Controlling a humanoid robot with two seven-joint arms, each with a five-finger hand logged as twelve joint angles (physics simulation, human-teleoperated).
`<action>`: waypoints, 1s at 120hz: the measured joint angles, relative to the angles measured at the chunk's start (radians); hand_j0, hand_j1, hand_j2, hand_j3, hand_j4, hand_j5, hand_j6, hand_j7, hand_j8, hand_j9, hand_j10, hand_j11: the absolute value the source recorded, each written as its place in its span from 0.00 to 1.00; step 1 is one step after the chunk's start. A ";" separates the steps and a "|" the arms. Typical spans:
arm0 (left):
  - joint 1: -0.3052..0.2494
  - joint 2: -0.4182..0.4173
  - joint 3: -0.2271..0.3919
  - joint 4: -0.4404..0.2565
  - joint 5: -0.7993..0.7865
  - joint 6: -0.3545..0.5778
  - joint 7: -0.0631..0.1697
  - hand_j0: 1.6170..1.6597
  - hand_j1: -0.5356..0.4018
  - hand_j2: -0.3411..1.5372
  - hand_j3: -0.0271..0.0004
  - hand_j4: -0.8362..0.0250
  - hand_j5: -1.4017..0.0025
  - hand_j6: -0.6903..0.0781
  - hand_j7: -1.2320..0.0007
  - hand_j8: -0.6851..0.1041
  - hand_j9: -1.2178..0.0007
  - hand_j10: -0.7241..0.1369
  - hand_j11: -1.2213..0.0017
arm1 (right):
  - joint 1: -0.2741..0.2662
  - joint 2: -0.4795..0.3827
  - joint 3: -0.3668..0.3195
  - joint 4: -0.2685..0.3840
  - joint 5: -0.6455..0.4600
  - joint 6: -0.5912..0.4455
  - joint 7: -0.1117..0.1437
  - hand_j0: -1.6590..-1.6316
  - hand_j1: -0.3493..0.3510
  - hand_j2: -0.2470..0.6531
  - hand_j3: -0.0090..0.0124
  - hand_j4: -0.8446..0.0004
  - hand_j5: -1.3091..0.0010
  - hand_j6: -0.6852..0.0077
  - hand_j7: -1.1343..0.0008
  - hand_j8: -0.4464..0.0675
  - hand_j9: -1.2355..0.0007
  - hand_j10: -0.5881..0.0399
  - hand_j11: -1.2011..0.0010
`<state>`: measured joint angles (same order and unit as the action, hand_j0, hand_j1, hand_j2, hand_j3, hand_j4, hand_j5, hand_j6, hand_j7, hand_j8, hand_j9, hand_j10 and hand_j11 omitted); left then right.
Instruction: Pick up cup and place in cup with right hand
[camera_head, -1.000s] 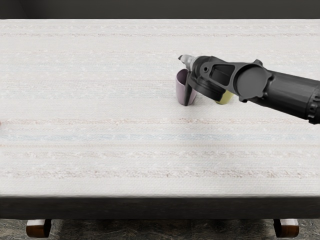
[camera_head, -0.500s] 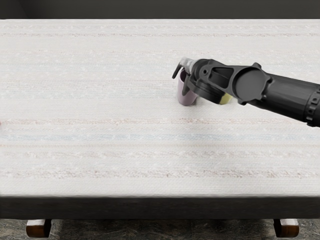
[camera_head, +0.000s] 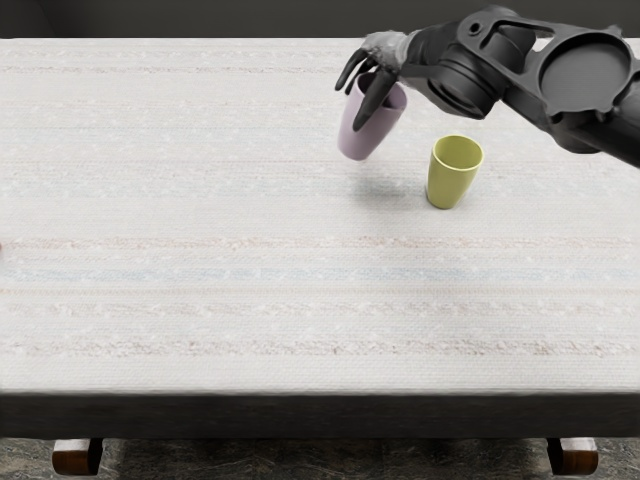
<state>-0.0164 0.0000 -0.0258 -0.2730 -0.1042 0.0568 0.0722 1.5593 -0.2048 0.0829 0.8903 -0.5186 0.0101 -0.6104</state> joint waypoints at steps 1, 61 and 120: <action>0.000 0.000 0.000 0.000 0.000 0.000 0.000 0.96 0.94 0.18 0.99 0.97 0.99 0.89 1.00 0.86 1.00 0.84 0.99 | 0.005 -0.004 0.000 0.001 0.003 0.002 0.000 0.46 0.82 0.43 0.42 0.25 0.23 0.47 0.20 0.72 0.21 0.87 0.20; 0.000 0.000 0.000 0.000 0.000 0.000 0.000 0.96 0.94 0.18 0.99 0.97 0.99 0.89 1.00 0.86 1.00 0.84 0.99 | 0.065 -0.162 -0.110 0.017 0.025 0.040 -0.001 0.42 0.86 0.51 0.43 0.22 0.20 0.37 0.17 0.67 0.21 0.86 0.18; 0.000 0.000 0.000 0.000 0.000 0.000 0.001 0.96 0.94 0.18 1.00 0.97 1.00 0.89 1.00 0.86 1.00 0.84 1.00 | 0.029 -0.194 -0.158 0.015 0.016 0.040 -0.003 1.00 0.98 0.66 0.41 0.19 0.15 0.29 0.13 0.73 0.14 0.96 0.13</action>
<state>-0.0169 0.0000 -0.0256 -0.2730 -0.1043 0.0568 0.0729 1.5878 -0.3989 -0.0754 0.9053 -0.5027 0.0498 -0.6136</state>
